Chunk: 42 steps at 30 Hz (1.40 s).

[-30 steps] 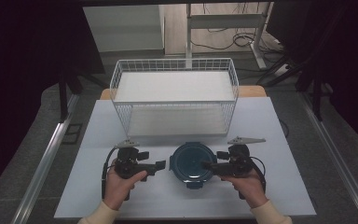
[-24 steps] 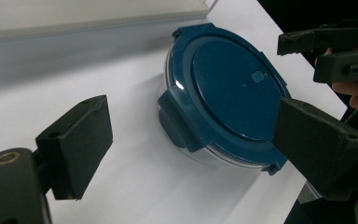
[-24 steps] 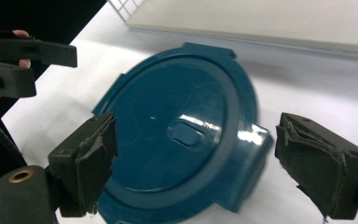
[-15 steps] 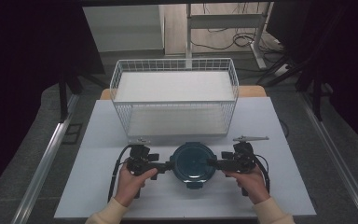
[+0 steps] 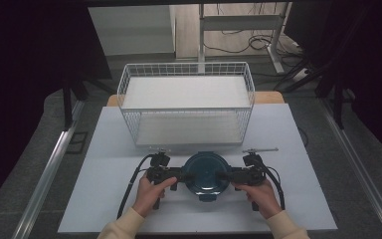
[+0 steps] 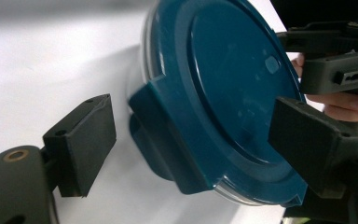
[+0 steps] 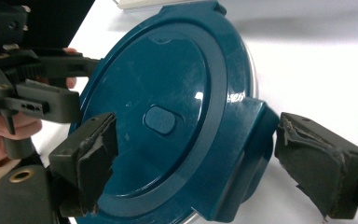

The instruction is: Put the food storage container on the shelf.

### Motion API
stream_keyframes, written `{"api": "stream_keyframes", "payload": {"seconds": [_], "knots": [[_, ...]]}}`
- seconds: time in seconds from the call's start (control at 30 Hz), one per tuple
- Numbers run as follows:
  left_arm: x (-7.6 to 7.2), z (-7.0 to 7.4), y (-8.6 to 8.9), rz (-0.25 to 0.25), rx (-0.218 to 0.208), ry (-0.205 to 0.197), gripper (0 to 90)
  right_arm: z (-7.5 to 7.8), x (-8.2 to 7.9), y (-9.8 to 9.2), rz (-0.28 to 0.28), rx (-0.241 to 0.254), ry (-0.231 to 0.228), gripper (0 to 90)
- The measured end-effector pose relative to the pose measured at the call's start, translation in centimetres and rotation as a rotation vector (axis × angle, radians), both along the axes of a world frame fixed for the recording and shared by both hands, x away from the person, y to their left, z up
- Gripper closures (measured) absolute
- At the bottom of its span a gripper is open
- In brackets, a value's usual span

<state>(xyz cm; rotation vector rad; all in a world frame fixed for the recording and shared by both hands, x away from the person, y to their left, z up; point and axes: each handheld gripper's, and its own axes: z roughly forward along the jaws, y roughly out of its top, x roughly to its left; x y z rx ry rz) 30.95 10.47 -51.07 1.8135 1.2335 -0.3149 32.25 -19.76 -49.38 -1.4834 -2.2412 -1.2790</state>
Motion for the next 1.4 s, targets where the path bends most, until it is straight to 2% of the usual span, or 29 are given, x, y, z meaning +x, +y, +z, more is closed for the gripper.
{"api": "stream_keyframes", "payload": {"seconds": [0.17, 0.27, 0.37, 0.57, 0.67, 0.8, 0.87, 0.9, 1.13, 1.2, 1.3, 1.4], "knots": [[0.0, -0.4, -0.4, -0.015, 0.0, 0.02, 16.3, -0.4, -0.1, 0.3, 0.0, 0.01, 0.026, 14.7], [0.0, -0.5, -0.5, -0.014, -0.022, 0.035, 18.7, -0.6, -0.1, 0.2, -0.015, 0.016, 0.047, 18.0], [0.0, -0.5, -0.6, -0.011, -0.024, 0.042, 20.0, -0.8, -0.1, 0.2, -0.024, 0.024, 0.075, 19.6], [0.1, -0.5, -0.5, -0.001, -0.033, 0.062, 22.1, -1.0, 0.2, -0.2, -0.047, 0.066, 0.127, 25.2], [0.0, -0.3, -0.4, 0.006, -0.026, 0.063, 23.4, -1.1, 0.2, -0.7, -0.067, 0.11, 0.15, 31.2], [-0.6, 0.1, -0.4, 0.023, -0.026, 0.05, 25.4, -0.9, -0.3, -1.0, -0.069, 0.134, 0.126, 35.1], [-0.9, -0.1, -0.1, 0.053, -0.065, 0.057, 28.9, -0.7, -0.7, -1.1, -0.067, 0.135, 0.107, 36.6], [-0.9, -0.1, 0.1, 0.034, -0.063, 0.054, 29.9, -0.6, -0.8, -1.1, -0.065, 0.136, 0.096, 37.6], [-1.9, 0.6, 0.0, 0.026, -0.035, 0.017, 32.2, -0.2, -1.8, -1.4, -0.059, 0.147, 0.053, 40.7], [-2.1, 0.6, 0.1, 0.03, -0.042, 0.008, 32.8, -0.1, -2.0, -1.3, -0.051, 0.144, 0.039, 40.8], [-2.3, 0.3, 0.6, 0.043, -0.087, 0.023, 35.6, 0.0, -2.3, -1.2, -0.042, 0.134, 0.009, 41.0], [-2.5, 0.5, 0.6, 0.043, -0.074, 0.011, 36.0, 0.2, -2.5, -1.1, -0.034, 0.129, -0.004, 41.2]]}}
